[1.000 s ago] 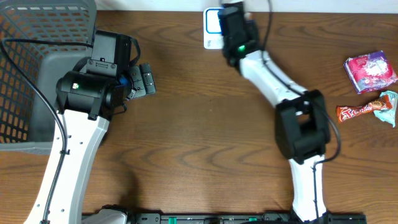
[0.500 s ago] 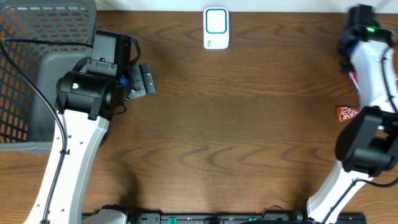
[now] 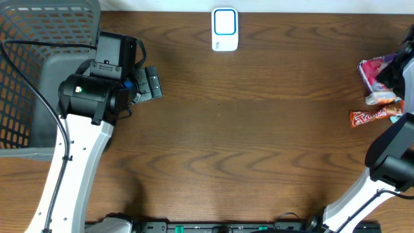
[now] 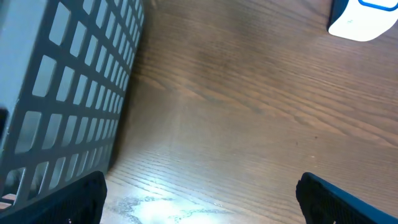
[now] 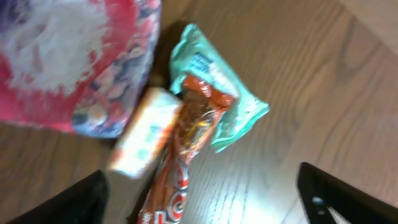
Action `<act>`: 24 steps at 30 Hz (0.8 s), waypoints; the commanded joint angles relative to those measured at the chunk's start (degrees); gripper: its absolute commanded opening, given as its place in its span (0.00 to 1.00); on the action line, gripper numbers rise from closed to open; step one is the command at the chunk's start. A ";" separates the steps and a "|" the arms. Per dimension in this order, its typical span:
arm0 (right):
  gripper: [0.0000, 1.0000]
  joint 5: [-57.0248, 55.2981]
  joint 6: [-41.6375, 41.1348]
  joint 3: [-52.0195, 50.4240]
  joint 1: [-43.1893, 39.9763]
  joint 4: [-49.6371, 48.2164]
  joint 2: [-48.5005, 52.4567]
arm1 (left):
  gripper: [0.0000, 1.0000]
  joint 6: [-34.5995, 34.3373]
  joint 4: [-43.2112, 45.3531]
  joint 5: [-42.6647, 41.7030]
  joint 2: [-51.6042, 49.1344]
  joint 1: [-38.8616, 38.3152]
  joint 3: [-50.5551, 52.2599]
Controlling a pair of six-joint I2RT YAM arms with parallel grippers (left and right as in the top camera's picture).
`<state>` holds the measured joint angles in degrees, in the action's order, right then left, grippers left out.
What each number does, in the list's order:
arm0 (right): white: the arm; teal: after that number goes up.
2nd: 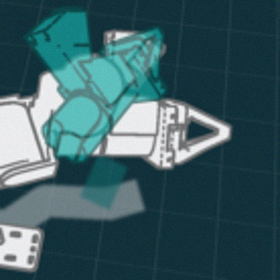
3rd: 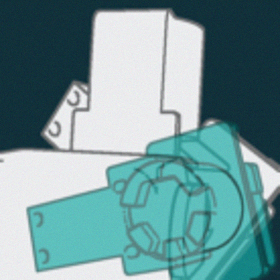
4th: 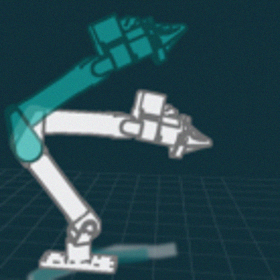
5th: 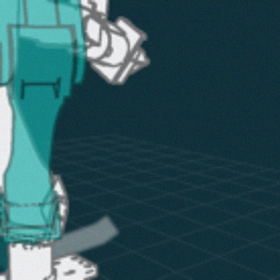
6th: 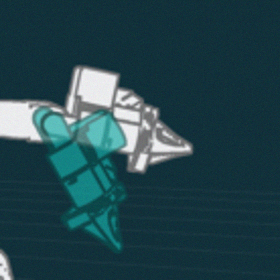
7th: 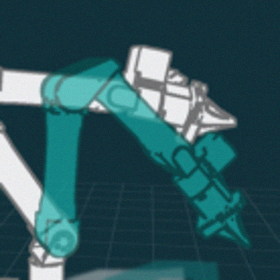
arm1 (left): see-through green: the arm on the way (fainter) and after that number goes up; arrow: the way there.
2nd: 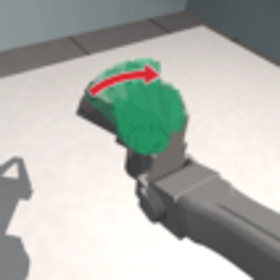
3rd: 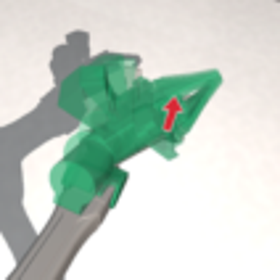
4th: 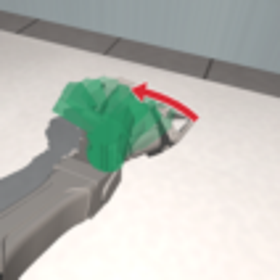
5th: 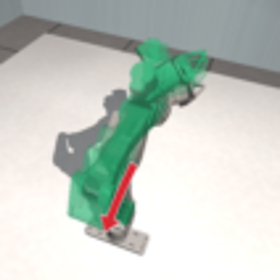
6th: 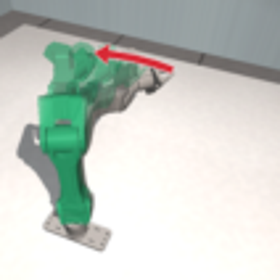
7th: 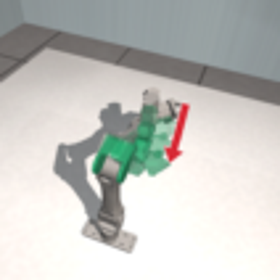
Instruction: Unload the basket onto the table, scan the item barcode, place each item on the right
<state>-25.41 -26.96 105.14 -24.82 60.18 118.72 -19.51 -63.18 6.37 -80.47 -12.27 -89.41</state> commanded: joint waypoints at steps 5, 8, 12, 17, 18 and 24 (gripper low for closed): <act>0.99 8.87 2.36 -0.24 1.99 3.28 -13.16 | 0.98 -0.31 -0.22 0.48 -0.02 0.09 -0.83; 0.99 16.02 2.36 -0.24 2.45 8.59 -22.73 | 0.98 -0.31 -0.24 0.48 -0.02 0.09 -0.83; 0.99 21.20 2.14 -0.68 3.39 15.23 -32.74 | 0.98 -0.31 -0.22 0.48 -0.02 0.09 -0.83; 0.99 21.94 2.16 -8.68 10.71 16.74 -46.99 | 0.98 -0.31 -0.24 0.48 -0.02 0.09 -0.83; 0.99 21.97 2.19 -11.54 12.87 16.74 -49.96 | 0.98 -0.31 -0.22 0.48 -0.02 0.09 -0.83; 1.00 25.46 0.02 -26.71 22.12 18.29 -63.56 | 0.98 -0.31 -0.22 0.50 -0.02 0.09 -0.83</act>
<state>-3.36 -25.30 84.58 -5.96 77.84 59.72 -19.51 -63.22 6.37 -80.47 -12.27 -89.41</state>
